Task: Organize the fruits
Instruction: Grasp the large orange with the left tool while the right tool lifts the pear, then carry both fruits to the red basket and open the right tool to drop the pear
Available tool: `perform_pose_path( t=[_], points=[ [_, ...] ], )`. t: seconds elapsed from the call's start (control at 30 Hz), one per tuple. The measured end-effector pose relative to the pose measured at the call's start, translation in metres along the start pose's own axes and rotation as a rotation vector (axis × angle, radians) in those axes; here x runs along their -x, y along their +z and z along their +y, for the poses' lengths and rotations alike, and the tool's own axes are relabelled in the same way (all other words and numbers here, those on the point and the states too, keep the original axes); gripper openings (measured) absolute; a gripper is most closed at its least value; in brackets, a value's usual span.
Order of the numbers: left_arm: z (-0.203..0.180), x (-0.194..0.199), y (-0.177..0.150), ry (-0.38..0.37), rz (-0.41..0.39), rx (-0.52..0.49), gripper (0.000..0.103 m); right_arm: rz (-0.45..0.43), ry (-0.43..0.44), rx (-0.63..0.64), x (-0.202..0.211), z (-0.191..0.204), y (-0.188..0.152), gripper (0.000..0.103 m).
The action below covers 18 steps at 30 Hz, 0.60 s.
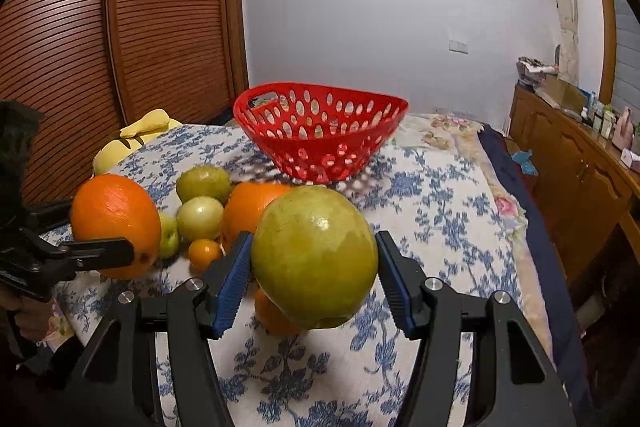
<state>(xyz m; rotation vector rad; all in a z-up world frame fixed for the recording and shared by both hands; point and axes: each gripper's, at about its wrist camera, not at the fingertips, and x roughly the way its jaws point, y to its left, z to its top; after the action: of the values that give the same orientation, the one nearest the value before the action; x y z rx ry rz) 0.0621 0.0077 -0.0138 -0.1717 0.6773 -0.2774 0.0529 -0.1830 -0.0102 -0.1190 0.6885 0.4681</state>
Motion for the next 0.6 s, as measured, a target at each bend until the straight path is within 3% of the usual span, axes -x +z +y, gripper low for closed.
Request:
perform_pose_path(
  t=[0.6],
  points=[
    [0.014, -0.004, 0.033, 0.034, -0.057, -0.013, 0.094, -0.048, 0.007, 0.056, -0.02, -0.005, 0.051, 0.062]
  ],
)
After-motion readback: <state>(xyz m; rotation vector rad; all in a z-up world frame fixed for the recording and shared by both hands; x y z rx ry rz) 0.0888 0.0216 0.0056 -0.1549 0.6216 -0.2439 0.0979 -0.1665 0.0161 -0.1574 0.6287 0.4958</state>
